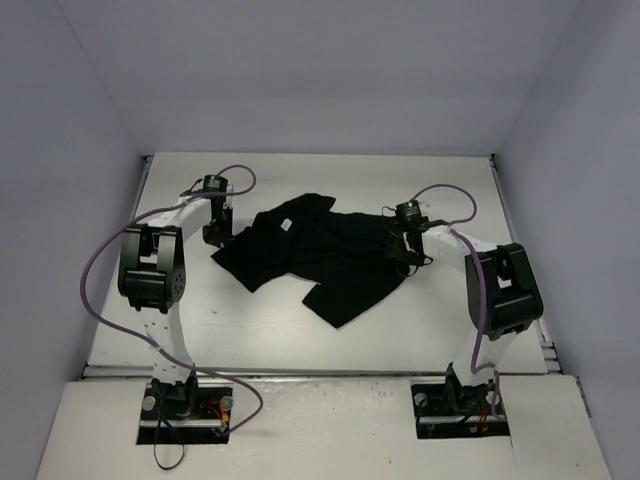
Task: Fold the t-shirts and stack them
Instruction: Flatten out the tshirt
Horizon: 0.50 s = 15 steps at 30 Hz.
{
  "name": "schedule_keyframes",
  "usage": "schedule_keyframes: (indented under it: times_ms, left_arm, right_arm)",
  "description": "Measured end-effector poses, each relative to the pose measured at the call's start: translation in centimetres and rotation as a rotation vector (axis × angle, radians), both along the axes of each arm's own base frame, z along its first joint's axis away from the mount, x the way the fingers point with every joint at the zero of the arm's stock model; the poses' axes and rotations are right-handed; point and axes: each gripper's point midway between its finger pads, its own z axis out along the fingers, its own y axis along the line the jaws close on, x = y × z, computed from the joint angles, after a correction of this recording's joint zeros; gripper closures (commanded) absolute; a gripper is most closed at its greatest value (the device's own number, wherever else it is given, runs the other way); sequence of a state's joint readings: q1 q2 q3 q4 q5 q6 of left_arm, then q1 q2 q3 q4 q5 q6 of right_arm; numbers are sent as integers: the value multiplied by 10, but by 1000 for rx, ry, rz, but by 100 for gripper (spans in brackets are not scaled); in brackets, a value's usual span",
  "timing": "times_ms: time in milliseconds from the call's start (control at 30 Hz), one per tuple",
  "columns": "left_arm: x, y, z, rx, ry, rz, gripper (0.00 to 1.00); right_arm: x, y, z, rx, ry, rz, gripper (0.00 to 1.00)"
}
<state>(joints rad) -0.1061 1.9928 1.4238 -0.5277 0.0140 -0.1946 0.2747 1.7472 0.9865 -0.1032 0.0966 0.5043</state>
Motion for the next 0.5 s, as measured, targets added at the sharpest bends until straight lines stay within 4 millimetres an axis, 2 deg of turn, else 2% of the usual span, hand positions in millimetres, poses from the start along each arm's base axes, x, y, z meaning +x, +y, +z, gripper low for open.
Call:
schedule_keyframes:
  times_ms: [133, 300, 400, 500]
  left_arm:
    - [-7, -2, 0, -19, 11, 15, 80]
    - [-17, -8, 0, -63, 25, 42, 79]
    - [-30, -12, 1, -93, 40, 63, 58]
    - [-44, -16, 8, -125, 49, 83, 45]
  right_arm:
    - [34, -5, 0, -19, -25, -4, 60]
    - [103, -15, 3, -48, -86, -16, 61]
    - [148, -13, 6, -55, -136, -4, 54]
    - [180, -11, 14, -57, -189, 11, 41]
